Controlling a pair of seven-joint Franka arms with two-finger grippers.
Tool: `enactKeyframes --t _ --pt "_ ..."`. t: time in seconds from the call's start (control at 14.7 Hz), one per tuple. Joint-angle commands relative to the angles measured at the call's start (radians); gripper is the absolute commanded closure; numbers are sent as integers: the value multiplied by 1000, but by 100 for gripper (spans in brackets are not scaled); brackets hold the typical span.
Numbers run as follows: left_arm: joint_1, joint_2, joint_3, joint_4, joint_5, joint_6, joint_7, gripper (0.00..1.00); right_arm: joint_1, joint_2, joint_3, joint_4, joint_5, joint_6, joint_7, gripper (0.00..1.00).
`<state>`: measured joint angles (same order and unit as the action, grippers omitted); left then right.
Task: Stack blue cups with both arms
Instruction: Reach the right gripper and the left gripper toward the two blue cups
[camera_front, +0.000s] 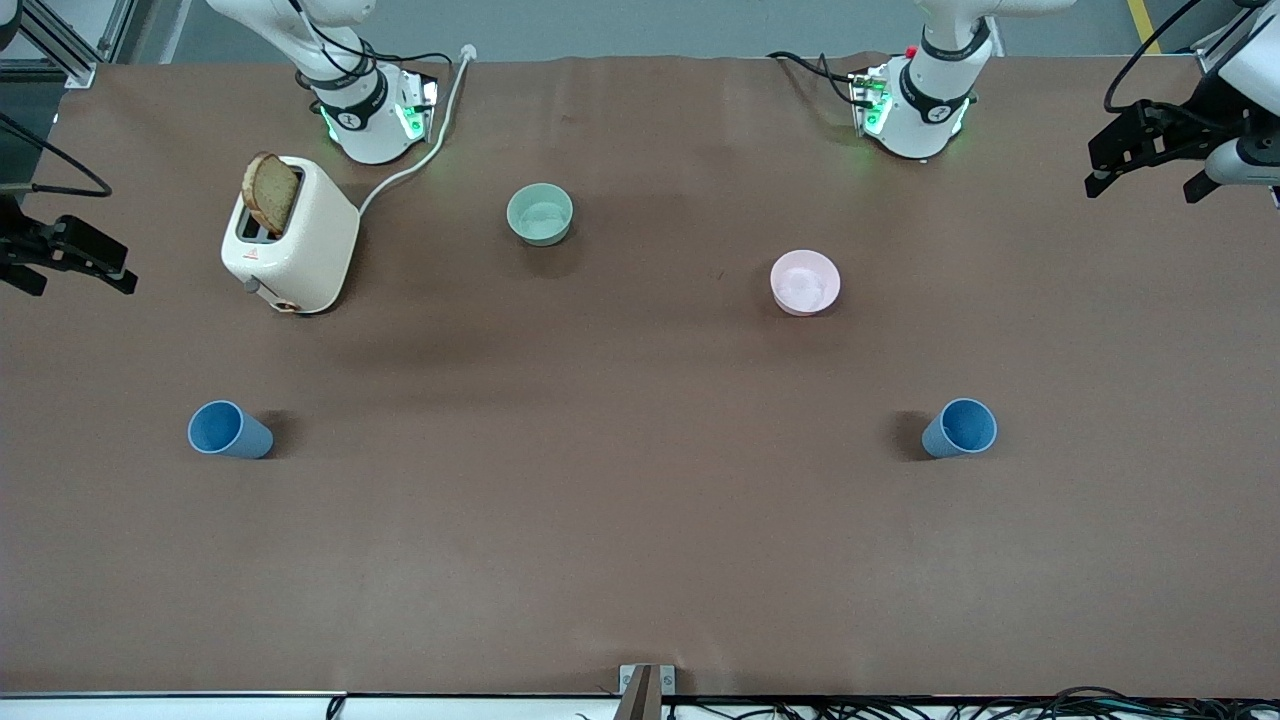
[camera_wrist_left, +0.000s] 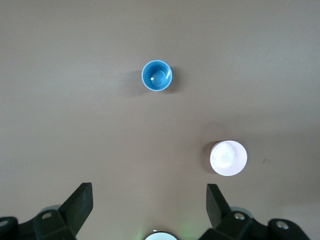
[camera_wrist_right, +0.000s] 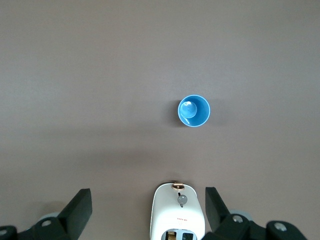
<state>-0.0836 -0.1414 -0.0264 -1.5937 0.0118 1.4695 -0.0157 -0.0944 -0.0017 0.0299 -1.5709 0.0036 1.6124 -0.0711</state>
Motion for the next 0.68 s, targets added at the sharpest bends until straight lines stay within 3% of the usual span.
enactKeyframes --t 0.0,0.27,0.61 --pt "-5 6 -3 12 23 -12 17 0 -1 -6 1 -6 -13 -2 14 0" --pt "7 100 8 63 14 1 20 0 -4 -6 1 -8 -11 -3 14 0" --pt "64 233 11 -34 11 259 20 0 -33 35 -5 -6 2 20 11 0"
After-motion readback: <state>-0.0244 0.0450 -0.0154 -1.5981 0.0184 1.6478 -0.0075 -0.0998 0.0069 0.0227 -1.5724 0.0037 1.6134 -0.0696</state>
